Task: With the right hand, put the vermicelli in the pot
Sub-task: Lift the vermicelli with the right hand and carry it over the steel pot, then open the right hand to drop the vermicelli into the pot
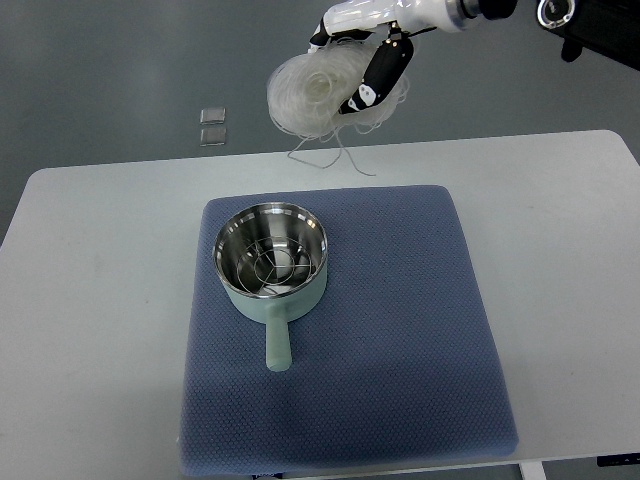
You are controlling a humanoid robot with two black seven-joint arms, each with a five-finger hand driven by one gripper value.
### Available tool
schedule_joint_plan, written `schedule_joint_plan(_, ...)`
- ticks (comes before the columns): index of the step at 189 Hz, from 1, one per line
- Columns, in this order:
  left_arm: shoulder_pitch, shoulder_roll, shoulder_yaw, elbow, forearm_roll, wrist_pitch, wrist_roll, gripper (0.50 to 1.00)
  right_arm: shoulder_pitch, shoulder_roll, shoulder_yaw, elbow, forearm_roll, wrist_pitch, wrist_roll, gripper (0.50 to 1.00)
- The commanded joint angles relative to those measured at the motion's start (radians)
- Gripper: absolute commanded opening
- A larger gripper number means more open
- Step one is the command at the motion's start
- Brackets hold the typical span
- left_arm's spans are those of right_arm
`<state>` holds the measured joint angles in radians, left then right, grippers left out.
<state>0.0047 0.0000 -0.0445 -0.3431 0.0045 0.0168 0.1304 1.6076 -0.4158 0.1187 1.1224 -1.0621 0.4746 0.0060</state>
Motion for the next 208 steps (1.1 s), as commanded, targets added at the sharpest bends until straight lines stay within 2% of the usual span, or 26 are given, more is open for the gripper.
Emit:
schedule_joint_plan(1, 0.000, 0.000, 0.000, 0.001, 0.000, 0.000, 0.000, 1.000, -0.043, 0.091, -0.004, -0.032, 0.002, -0.039, 0.000, 0.500)
schedule_joint_plan(64, 0.000, 0.000, 0.000, 0.001, 0.000, 0.000, 0.000, 1.000, -0.178, 0.321, -0.010, -0.185, -0.021, -0.090, -0.001, 0.500)
schedule_joint_plan(141, 0.001, 0.000, 0.000, 0.001, 0.000, 0.000, 0.000, 1.000, -0.284, 0.365, -0.008, -0.219, -0.052, -0.093, 0.000, 0.500)
schedule_joint_plan(142, 0.001, 0.000, 0.000, 0.001, 0.000, 0.000, 0.000, 1.000, -0.285, 0.365, -0.008, -0.219, -0.052, -0.090, 0.000, 0.521)
schedule_joint_plan(144, 0.001, 0.000, 0.000, 0.001, 0.000, 0.000, 0.000, 1.000, -0.285, 0.365, -0.008, -0.219, -0.052, -0.090, 0.000, 0.521)
schedule_joint_plan(145, 0.001, 0.000, 0.002, 0.001, 0.000, 0.000, 0.000, 1.000, -0.285, 0.365, -0.008, -0.219, -0.050, -0.090, 0.000, 0.618)
schedule_joint_plan(146, 0.001, 0.000, 0.002, 0.001, 0.000, 0.000, 0.000, 1.000, -0.285, 0.365, -0.008, -0.219, -0.050, -0.090, 0.000, 0.619)
schedule_joint_plan(147, 0.001, 0.000, 0.000, 0.001, 0.000, 0.000, 0.002, 1.000, -0.285, 0.365, -0.008, -0.219, -0.050, -0.090, 0.000, 0.716)
schedule_joint_plan(148, 0.001, 0.000, 0.000, 0.001, 0.000, 0.000, 0.002, 1.000, -0.285, 0.365, -0.008, -0.219, -0.050, -0.090, 0.000, 0.717)
schedule_joint_plan(149, 0.001, 0.000, 0.002, 0.001, 0.000, 0.000, 0.000, 1.000, -0.285, 0.365, -0.007, -0.219, -0.050, -0.088, 0.000, 0.796)
schedule_joint_plan(150, 0.001, 0.000, 0.002, 0.001, 0.000, 0.000, 0.000, 1.000, -0.285, 0.365, -0.007, -0.219, -0.050, -0.088, 0.000, 0.797)
schedule_joint_plan(151, 0.001, 0.000, 0.002, 0.001, -0.001, 0.000, 0.000, 1.000, -0.285, 0.364, -0.007, -0.219, -0.050, -0.087, 0.000, 0.851)
schedule_joint_plan(152, 0.001, 0.000, 0.002, 0.001, -0.001, 0.000, 0.000, 1.000, -0.285, 0.364, -0.007, -0.219, -0.050, -0.087, 0.000, 0.852)
schedule_joint_plan(153, 0.001, 0.000, 0.002, 0.001, 0.000, 0.000, 0.002, 1.000, -0.285, 0.364, -0.007, -0.219, -0.050, -0.085, 0.002, 0.874)
schedule_joint_plan(185, 0.001, 0.000, 0.002, 0.001, 0.000, 0.000, 0.000, 1.000, -0.288, 0.353, 0.005, -0.219, -0.047, -0.077, 0.000, 0.917)
schedule_joint_plan(208, 0.000, 0.000, 0.002, 0.001, -0.001, 0.000, 0.002, 1.000, -0.287, 0.335, 0.019, -0.219, -0.038, -0.083, 0.000, 0.924)
